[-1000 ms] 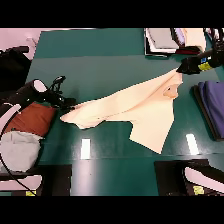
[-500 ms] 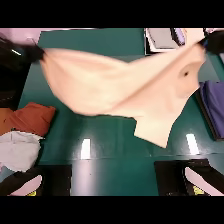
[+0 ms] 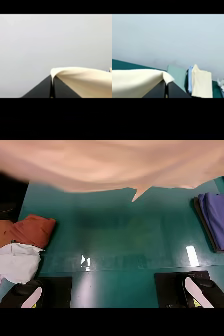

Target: Fold the shirts.

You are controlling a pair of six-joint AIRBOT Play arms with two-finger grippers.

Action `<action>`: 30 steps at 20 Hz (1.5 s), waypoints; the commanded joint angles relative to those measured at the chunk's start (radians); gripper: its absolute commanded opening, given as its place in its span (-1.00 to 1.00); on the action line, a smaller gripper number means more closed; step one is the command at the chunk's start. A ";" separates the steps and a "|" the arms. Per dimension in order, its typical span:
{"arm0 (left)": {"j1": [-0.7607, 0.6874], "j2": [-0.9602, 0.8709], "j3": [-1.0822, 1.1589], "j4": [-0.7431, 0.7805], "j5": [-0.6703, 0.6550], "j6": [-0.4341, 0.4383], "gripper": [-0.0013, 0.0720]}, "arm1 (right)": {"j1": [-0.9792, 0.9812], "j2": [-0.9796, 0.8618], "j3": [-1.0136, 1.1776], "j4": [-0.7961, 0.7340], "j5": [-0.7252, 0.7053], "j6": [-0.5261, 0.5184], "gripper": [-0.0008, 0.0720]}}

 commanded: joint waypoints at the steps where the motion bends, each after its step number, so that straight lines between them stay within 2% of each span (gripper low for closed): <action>1: -0.001 0.003 0.049 0.005 0.023 -0.003 -0.91 | -0.092 -0.005 0.049 0.008 0.075 0.016 -0.95; 4: -0.001 -0.094 0.038 0.006 -0.071 -0.002 -0.91 | -0.093 -0.053 -0.007 0.060 0.127 0.037 -0.95; 9: -0.001 -0.396 -0.113 -0.025 -0.248 -0.003 -0.90 | -0.093 -0.257 -0.108 0.111 0.271 0.065 -0.95; 13: -0.001 -0.664 -0.280 -0.096 -0.169 0.000 -0.90 | -0.049 -0.441 -0.322 0.086 0.266 0.066 -0.95; 17: 0.000 -0.877 -0.296 -0.097 -0.118 -0.003 -0.90 | 0.025 -0.619 -0.460 0.050 0.114 0.064 -0.94; 18: 0.000 -0.896 -0.296 -0.096 -0.110 -0.002 -0.65 | 0.037 -0.658 -0.459 0.050 0.080 0.064 -0.93; 19: 0.000 -0.902 -0.295 -0.092 -0.102 -0.003 0.38 | 0.046 -0.694 -0.443 0.050 0.066 0.064 -0.63; 20: 0.003 -0.901 -0.286 -0.085 -0.111 -0.003 0.71 | 0.051 -0.722 -0.416 0.050 0.064 0.068 0.04; 21: 0.016 -0.900 -0.269 -0.085 -0.144 -0.003 0.71 | 0.053 -0.743 -0.381 0.051 0.074 0.074 0.26; 25: 0.131 -0.835 -0.264 -0.114 -0.365 -0.026 0.71 | 0.051 -0.717 -0.309 0.050 0.171 0.034 0.25; 27: 0.175 -0.738 -0.407 -0.119 -0.388 -0.026 0.71 | 0.052 -0.638 -0.380 0.059 0.195 0.017 0.25; 30: 0.187 -0.525 -0.779 -0.121 -0.323 -0.026 0.71 | 0.057 -0.489 -0.569 0.071 0.182 0.013 0.25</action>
